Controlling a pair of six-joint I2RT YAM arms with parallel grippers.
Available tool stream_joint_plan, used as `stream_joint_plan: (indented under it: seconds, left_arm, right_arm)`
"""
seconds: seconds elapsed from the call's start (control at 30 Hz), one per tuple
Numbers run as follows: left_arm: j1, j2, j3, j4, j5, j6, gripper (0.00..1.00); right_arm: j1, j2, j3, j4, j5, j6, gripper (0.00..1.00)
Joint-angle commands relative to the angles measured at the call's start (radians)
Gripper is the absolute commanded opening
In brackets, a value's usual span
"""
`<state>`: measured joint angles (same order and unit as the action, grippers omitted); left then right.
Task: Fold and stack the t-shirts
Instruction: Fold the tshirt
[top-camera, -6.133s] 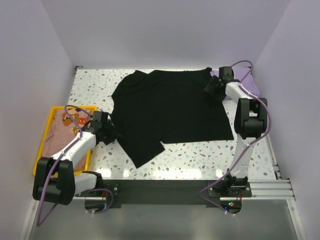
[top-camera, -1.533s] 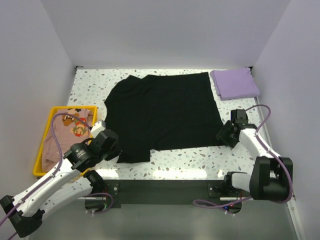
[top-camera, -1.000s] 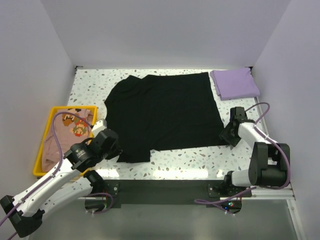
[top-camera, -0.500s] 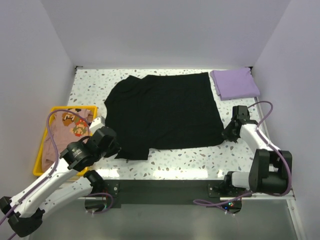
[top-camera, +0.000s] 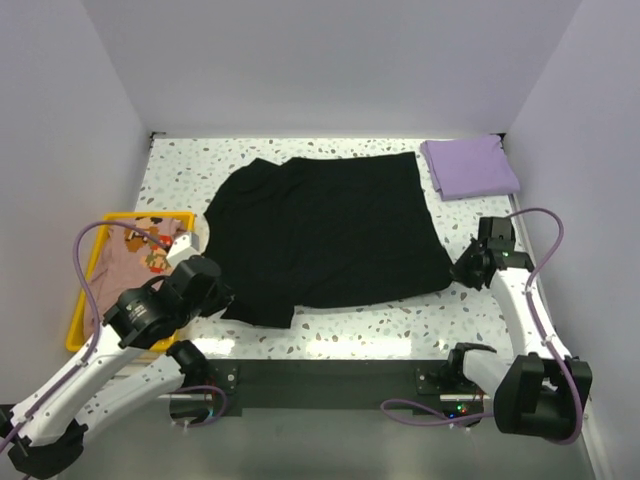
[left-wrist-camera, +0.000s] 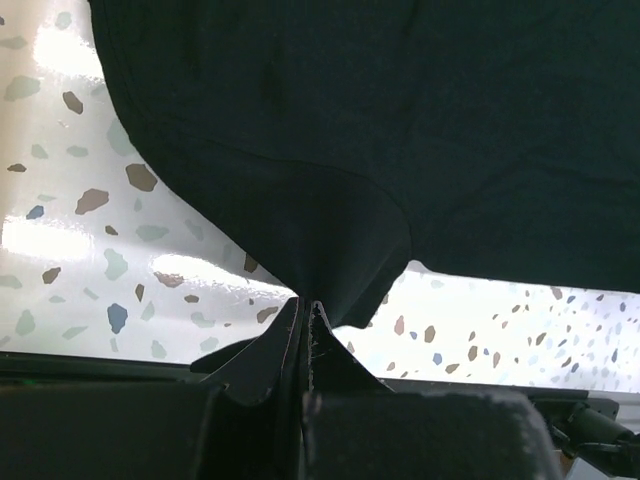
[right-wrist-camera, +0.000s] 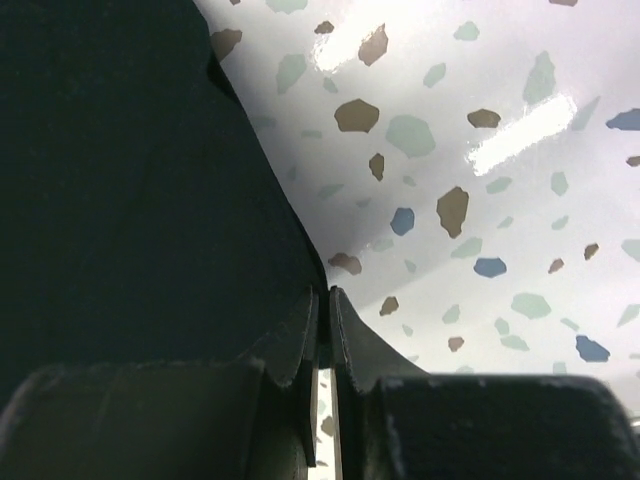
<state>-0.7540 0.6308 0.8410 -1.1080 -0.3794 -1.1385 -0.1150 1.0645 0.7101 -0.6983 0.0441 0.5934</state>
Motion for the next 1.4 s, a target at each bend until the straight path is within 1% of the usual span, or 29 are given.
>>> stream_joint_plan:
  seconds: [0.0, 0.07, 0.13, 0.2, 0.23, 0.27, 0.3, 0.33, 0.37, 0.4, 0.43, 0.53, 0.63, 0.77, 0.93, 1.2, 1.37]
  left_arm:
    - [-0.005, 0.038, -0.013, 0.026, 0.011, 0.040, 0.00]
    - [-0.005, 0.070, -0.011, 0.054, 0.002, 0.063, 0.00]
    - [-0.004, 0.119, 0.004, 0.083, -0.036, 0.080, 0.00]
    - [0.004, 0.174, 0.035, 0.108, -0.081, 0.115, 0.00]
    - [0.011, 0.194, 0.043, 0.147, -0.090, 0.135, 0.00]
    - [0.042, 0.216, 0.050, 0.172, -0.090, 0.182, 0.00]
    - [0.067, 0.265, 0.062, 0.194, -0.070, 0.210, 0.00]
    - [0.096, 0.288, 0.064, 0.250, -0.049, 0.238, 0.00]
    - [0.160, 0.311, 0.061, 0.279, 0.002, 0.288, 0.00]
    - [0.186, 0.352, 0.059, 0.307, 0.022, 0.308, 0.00]
    - [0.206, 0.372, 0.061, 0.362, 0.034, 0.325, 0.00]
    - [0.261, 0.481, 0.101, 0.419, 0.054, 0.374, 0.00]
    - [0.295, 0.533, 0.127, 0.463, 0.069, 0.394, 0.00]
    - [0.378, 0.609, 0.176, 0.500, 0.112, 0.431, 0.00]
    - [0.456, 0.690, 0.224, 0.537, 0.157, 0.454, 0.00]
    - [0.530, 0.802, 0.299, 0.562, 0.211, 0.477, 0.00]
    - [0.565, 0.820, 0.305, 0.562, 0.224, 0.482, 0.00]
  right_arm:
    - [-0.017, -0.044, 0.071, -0.076, -0.015, -0.032, 0.00]
    - [-0.018, -0.037, 0.092, -0.069, -0.038, -0.033, 0.00]
    - [-0.018, -0.008, 0.109, -0.034, -0.041, -0.035, 0.00]
    - [-0.018, 0.067, 0.126, -0.007, -0.088, -0.043, 0.00]
    - [-0.017, 0.092, 0.143, 0.023, -0.095, -0.044, 0.00]
    - [-0.018, 0.148, 0.150, 0.042, -0.110, -0.046, 0.00]
    - [-0.018, 0.175, 0.163, 0.054, -0.142, -0.049, 0.00]
    - [-0.017, 0.204, 0.189, 0.077, -0.156, -0.049, 0.00]
    - [-0.018, 0.228, 0.198, 0.095, -0.179, -0.047, 0.00]
    - [-0.018, 0.280, 0.209, 0.111, -0.202, -0.047, 0.00]
    - [-0.018, 0.307, 0.238, 0.129, -0.208, -0.043, 0.00]
    - [-0.017, 0.390, 0.290, 0.172, -0.236, -0.041, 0.00]
    - [-0.017, 0.462, 0.334, 0.212, -0.254, -0.035, 0.00]
    - [-0.017, 0.554, 0.410, 0.215, -0.268, -0.032, 0.00]
    - [-0.018, 0.647, 0.495, 0.233, -0.285, -0.018, 0.00]
    - [-0.018, 0.703, 0.561, 0.286, -0.288, 0.009, 0.00]
    - [-0.018, 0.729, 0.583, 0.304, -0.296, 0.014, 0.00]
